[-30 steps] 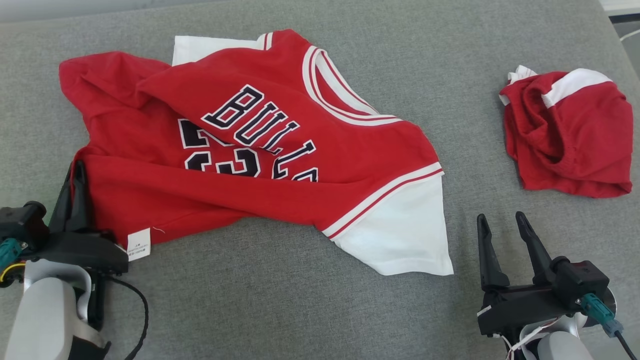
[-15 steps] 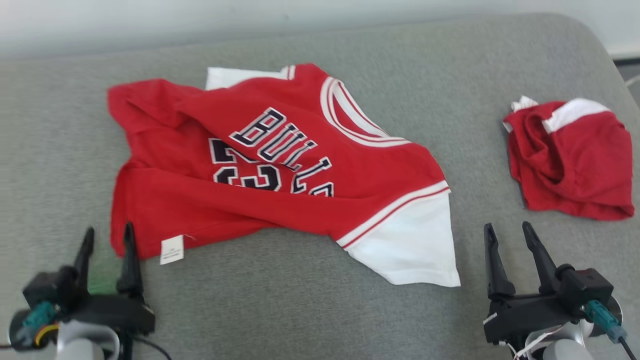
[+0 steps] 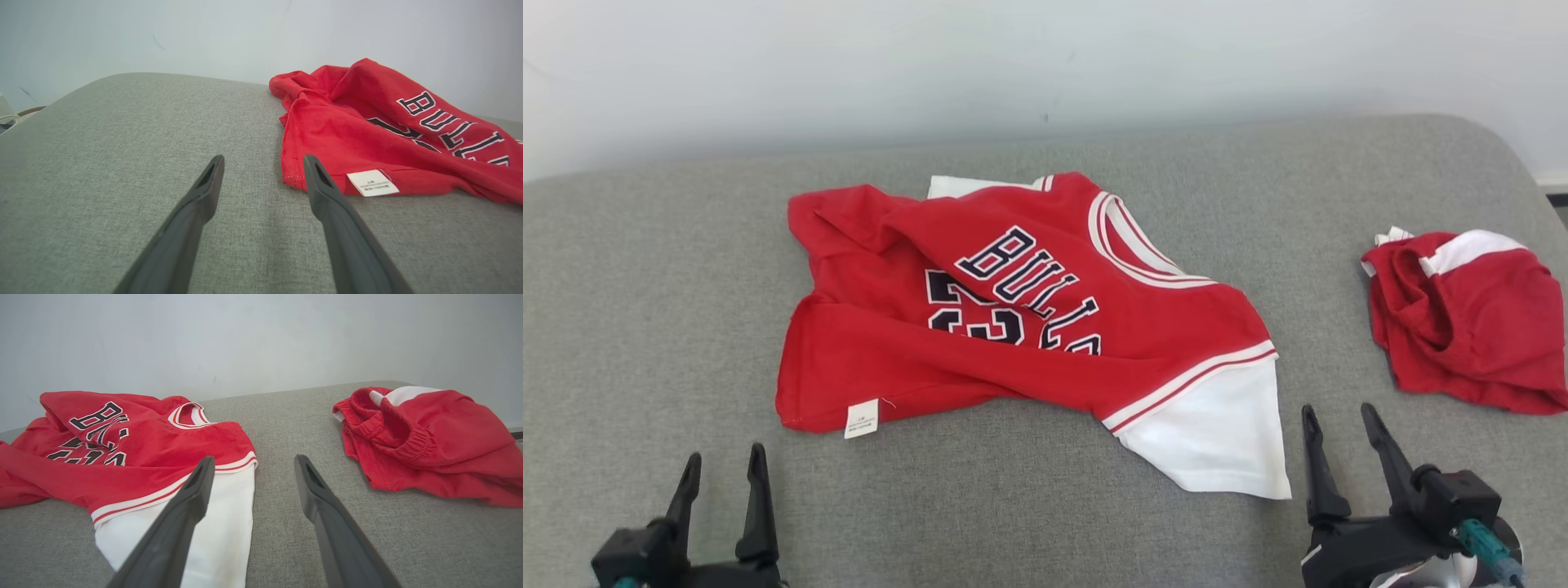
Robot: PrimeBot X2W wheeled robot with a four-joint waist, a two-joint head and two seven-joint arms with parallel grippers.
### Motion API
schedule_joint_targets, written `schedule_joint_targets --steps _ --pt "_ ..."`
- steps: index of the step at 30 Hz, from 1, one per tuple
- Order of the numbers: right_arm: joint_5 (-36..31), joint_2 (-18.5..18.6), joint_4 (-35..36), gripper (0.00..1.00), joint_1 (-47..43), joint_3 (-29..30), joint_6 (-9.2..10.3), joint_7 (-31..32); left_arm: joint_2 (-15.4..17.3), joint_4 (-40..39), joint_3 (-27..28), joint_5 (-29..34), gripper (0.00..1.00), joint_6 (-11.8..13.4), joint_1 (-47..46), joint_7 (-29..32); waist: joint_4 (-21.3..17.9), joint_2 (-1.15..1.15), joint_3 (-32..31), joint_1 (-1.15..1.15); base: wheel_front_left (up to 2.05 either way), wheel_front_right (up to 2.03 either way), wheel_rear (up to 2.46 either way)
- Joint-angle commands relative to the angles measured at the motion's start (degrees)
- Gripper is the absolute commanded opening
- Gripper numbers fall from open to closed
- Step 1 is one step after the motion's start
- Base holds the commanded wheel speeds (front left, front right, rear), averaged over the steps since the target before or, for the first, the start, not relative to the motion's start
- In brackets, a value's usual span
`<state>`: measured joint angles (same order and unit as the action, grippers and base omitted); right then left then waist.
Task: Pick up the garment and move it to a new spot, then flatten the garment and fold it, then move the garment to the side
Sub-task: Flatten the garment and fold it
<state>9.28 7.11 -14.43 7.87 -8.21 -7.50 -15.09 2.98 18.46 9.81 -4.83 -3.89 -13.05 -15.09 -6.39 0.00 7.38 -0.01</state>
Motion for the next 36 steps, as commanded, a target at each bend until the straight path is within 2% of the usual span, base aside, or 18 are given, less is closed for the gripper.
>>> schedule_joint_targets --steps 1,9,19,28,36 --pt "-0.25 -0.12 -0.34 1.0 -0.85 0.02 0.02 -0.1 -0.03 -0.31 -0.17 -0.09 1.0 0.29 1.21 -0.03 0.61 0.0 -1.38 0.01 0.0 0.0 0.0" --pt "-2.26 -0.37 -0.93 1.0 -2.26 -0.36 0.02 -0.1 -0.05 -5.31 -2.62 -1.07 1.0 2.96 7.94 -0.03 1.51 0.0 -3.61 0.01 0.0 0.0 0.0" --pt "-3.86 -0.87 1.31 1.0 -5.25 0.13 0.02 -0.1 -0.04 -8.94 -5.69 -0.13 1.0 4.36 13.61 -0.03 2.74 0.0 -6.01 0.01 0.0 0.0 0.0" --pt "-4.11 -1.52 2.26 1.0 -6.32 -0.07 0.02 -0.09 -0.05 -10.49 -6.15 0.71 1.0 4.2 14.16 -0.03 2.92 0.0 -6.61 0.01 0.0 0.0 0.0" --pt "-3.15 -1.28 -0.11 1.0 -6.22 -0.76 0.02 -0.1 -0.04 -9.82 -6.82 0.85 1.0 3.87 13.69 -0.03 2.91 0.0 -5.71 0.01 0.0 0.0 0.0"
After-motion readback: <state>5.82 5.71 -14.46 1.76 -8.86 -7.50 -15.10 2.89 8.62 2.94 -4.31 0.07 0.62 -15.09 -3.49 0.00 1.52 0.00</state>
